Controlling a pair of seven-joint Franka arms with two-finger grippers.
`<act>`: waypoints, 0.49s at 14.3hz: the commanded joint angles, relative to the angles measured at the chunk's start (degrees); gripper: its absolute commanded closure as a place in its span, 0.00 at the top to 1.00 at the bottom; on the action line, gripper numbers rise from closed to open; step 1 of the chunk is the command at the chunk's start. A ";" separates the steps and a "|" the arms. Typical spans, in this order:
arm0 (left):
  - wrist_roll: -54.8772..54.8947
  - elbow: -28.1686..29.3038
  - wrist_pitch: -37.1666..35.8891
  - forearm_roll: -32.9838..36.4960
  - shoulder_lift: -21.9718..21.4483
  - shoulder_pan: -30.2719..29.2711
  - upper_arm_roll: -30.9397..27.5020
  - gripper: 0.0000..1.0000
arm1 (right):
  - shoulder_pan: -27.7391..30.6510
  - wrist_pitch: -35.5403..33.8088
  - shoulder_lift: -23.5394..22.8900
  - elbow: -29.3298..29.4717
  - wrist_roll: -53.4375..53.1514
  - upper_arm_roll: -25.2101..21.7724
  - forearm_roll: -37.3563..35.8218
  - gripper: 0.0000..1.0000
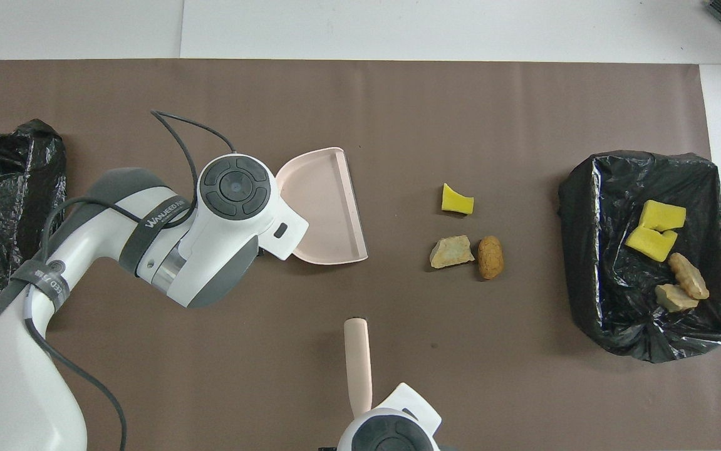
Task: Sweep and dump trash in bin
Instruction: 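Grasp the brush with the right gripper and bring it toward the scraps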
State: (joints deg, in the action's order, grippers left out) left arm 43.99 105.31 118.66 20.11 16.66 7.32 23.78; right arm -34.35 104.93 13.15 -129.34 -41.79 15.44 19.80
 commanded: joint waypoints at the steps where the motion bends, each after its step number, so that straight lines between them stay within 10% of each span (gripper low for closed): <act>1: 2.50 0.25 1.05 0.64 0.91 0.85 0.83 0.00 | 7.17 -5.87 3.90 -1.26 8.54 0.29 -4.22 0.00; 7: -1.01 0.69 0.78 0.37 2.59 2.87 1.27 0.00 | 21.67 -4.04 0.82 -1.44 22.80 0.47 -25.66 0.00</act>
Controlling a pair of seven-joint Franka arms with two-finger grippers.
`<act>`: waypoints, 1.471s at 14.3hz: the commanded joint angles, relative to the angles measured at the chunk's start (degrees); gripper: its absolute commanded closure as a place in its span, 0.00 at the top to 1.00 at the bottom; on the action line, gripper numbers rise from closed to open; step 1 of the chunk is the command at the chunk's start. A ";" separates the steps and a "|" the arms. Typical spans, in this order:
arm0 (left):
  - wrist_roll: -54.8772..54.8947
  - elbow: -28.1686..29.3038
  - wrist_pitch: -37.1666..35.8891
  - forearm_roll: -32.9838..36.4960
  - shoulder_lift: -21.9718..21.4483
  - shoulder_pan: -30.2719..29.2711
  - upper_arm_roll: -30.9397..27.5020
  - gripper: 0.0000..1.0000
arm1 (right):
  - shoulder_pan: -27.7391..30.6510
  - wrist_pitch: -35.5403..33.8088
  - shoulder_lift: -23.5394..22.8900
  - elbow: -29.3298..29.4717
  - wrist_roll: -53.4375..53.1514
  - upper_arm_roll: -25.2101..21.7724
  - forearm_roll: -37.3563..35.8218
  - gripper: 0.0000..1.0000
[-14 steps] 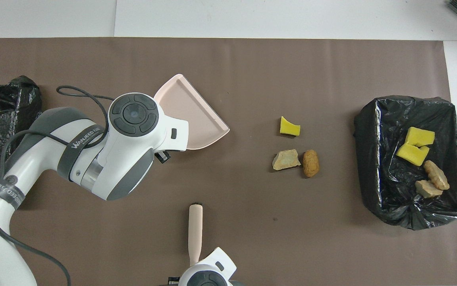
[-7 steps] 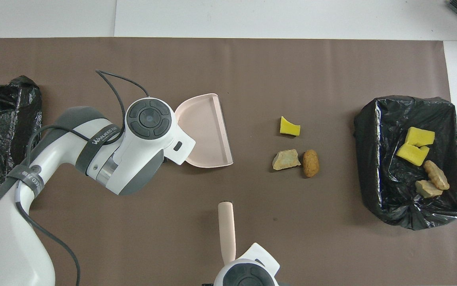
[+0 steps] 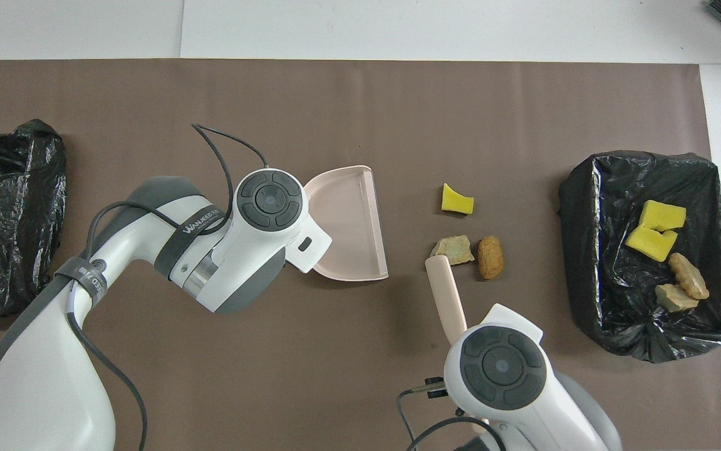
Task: Sweep and dump trash in bin
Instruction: 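Grasp the brush with the right gripper and bring it toward the scraps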
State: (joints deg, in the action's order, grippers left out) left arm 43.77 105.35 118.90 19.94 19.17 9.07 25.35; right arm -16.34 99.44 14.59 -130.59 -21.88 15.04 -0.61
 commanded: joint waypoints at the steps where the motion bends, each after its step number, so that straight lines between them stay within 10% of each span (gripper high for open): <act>1: -1.06 0.82 0.20 0.53 0.17 2.16 -0.47 0.00 | 5.25 2.76 -1.40 -0.28 3.24 0.87 -6.58 0.00; 11: -3.17 4.43 -1.04 3.00 -0.98 2.53 -0.30 0.00 | 16.69 12.07 -9.03 -3.62 5.62 1.22 -8.53 0.00; 21: -9.40 1.88 -10.69 9.49 -1.59 4.99 -0.13 0.00 | 11.85 14.64 -17.58 5.96 12.19 1.49 21.67 0.00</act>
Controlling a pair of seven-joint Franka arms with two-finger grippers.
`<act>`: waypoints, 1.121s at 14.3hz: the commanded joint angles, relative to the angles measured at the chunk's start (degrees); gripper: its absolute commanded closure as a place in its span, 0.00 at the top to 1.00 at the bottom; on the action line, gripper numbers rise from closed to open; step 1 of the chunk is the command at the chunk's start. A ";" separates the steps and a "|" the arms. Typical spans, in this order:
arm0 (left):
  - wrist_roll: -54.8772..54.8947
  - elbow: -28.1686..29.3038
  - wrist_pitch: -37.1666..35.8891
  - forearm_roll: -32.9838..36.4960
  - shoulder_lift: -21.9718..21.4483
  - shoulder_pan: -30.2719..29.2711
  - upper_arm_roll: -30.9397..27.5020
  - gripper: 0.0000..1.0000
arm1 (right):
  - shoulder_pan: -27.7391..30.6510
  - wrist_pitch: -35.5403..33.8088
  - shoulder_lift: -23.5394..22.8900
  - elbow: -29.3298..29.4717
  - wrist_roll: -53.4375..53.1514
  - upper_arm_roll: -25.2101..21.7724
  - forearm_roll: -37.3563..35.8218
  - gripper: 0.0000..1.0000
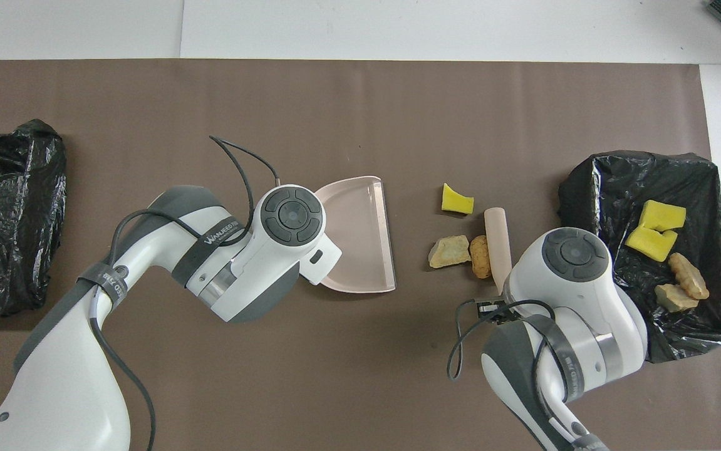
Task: Sweep and dump trash in bin
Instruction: 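Grasp the brush with the right gripper and bring it toward the scraps, then sweep the sponge and bread scraps toward the dustpan with the right gripper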
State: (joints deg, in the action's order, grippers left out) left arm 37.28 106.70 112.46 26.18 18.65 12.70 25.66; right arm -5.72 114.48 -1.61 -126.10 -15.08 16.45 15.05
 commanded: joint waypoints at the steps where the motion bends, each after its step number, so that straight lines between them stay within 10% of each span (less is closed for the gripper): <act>1: -2.92 0.52 -5.31 3.35 -1.42 1.45 -0.44 0.00 | 1.68 -0.57 -1.38 1.47 7.67 0.07 10.92 0.00; 10: -4.14 1.40 -4.62 3.96 -1.78 1.81 -0.17 0.00 | 1.76 -7.51 2.64 2.26 13.23 -0.45 29.43 0.00; 16: -5.37 1.75 -4.88 3.79 -2.04 1.72 -0.08 0.00 | 5.11 -9.99 1.71 7.88 13.50 -0.37 -3.29 0.00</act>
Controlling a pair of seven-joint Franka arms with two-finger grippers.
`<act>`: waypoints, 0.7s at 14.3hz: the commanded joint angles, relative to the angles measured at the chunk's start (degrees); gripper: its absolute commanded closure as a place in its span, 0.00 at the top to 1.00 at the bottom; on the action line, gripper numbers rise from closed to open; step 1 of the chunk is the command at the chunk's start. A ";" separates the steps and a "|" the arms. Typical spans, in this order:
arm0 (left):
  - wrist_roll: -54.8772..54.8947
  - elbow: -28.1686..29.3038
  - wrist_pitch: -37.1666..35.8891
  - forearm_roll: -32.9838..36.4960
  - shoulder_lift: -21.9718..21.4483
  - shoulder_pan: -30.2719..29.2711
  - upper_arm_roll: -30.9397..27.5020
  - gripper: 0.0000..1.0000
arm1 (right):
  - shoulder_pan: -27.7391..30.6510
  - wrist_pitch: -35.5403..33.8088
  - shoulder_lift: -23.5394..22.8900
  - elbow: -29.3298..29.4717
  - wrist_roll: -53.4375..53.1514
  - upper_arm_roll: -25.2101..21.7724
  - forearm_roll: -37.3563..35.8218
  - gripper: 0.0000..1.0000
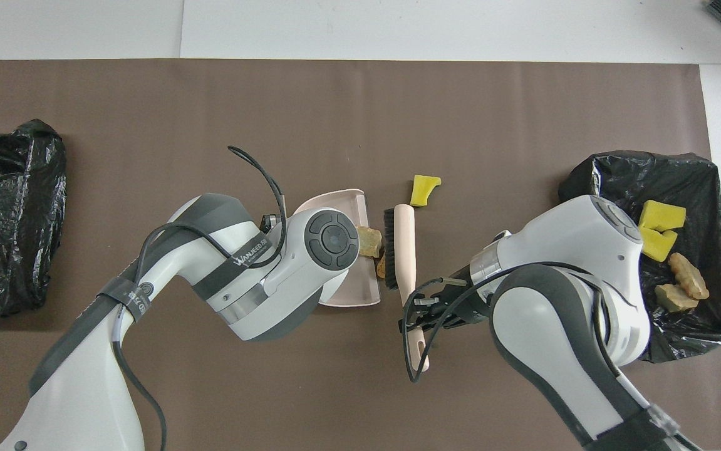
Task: Sweep and dump trash in bin
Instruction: 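Sweep the sponge and bread scraps toward the dustpan with the right gripper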
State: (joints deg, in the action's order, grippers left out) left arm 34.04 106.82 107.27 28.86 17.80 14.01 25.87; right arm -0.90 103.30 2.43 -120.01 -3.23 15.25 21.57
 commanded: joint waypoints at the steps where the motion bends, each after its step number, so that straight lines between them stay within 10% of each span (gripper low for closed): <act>1: -2.74 1.64 -0.22 1.11 -1.19 0.40 -0.30 0.00 | 0.03 1.46 -4.43 2.14 2.87 0.92 -14.67 0.00; 4: -3.80 1.64 -1.62 0.93 -1.27 0.31 -0.30 0.00 | -3.75 3.22 -7.17 0.31 3.15 1.01 -17.10 0.00; 10: -5.82 1.90 -1.10 0.84 -1.27 0.22 -0.30 0.00 | -10.07 7.08 -9.46 -1.64 1.83 1.01 4.15 0.00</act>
State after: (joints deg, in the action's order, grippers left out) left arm 30.36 107.01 106.32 28.86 17.80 14.01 25.89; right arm -10.12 108.44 -7.33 -120.87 -1.37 16.09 19.90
